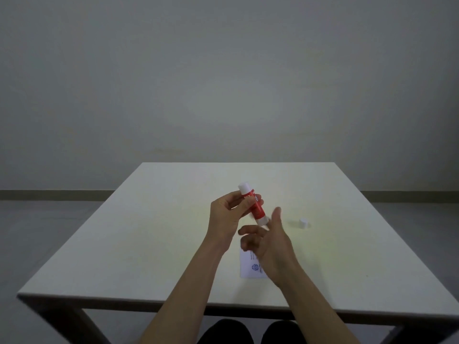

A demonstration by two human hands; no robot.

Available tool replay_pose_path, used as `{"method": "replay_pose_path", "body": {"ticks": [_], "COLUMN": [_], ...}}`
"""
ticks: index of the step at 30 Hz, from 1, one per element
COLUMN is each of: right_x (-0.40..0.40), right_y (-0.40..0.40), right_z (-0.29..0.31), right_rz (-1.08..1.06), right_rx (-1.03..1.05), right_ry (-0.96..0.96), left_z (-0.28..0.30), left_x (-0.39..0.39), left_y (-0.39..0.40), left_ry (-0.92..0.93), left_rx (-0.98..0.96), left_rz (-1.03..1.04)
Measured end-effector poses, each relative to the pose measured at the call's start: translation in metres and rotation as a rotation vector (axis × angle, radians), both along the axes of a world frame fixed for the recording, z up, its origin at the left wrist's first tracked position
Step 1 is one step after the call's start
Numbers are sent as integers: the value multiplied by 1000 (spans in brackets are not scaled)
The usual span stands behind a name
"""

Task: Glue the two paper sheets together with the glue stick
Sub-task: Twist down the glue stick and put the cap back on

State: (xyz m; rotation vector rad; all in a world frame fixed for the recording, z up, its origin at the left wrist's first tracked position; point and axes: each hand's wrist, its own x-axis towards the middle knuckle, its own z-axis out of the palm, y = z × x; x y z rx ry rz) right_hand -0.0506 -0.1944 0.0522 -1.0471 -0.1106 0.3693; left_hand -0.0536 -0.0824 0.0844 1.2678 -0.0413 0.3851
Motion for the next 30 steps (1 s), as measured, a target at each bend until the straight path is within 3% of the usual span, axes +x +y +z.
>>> {"method": "replay_pose_path", "body": {"ticks": [2, 4, 6, 8, 11, 14, 16, 19, 21, 23, 25, 28, 30], "right_x": [7, 10, 7, 4, 6, 27, 48, 86, 102, 108, 107, 91, 72], "right_y": [-7, -7, -3, 2, 4, -8, -23, -60, -80, -91, -91, -76, -60], "right_z": [6, 7, 6, -4, -15, -20, -26, -47, -56, -61, -57, -34, -10], "right_rz": [183, 135, -45, -354, -721, -743, -542, -340, -189, -99, -166, -288, -203], "right_rx": [173, 229, 83, -313, -701, -999, -1208, -1683, -1868, -1812, -1650, -1202, -902], "right_ry": [201, 199, -87, -550, -999, -1299, -1205, -830, -648, -596, -628, -601, -597], "left_z": [-2, -3, -5, -6, -8, -10, -15, -29, -37, -42, -44, -46, -44], "left_x": [-1, -1, -1, -1, 0, 1, 1, -2, -7, -11, -13, -12, -12], "left_y": [2, 3, 2, -2, -9, -10, -1, 16, 21, 21, 19, 16, 14], "left_ry": [-1, -7, 1, 8, 10, 62, 130, 244, 275, 285, 272, 231, 218], "left_rx": [25, -8, -88, -160, -163, -83, -21, 212, 338, 383, 432, 480, 509], "left_rz": [-6, -10, -2, 2, 19, 159, 291, 398, 389, 361, 338, 318, 317]}}
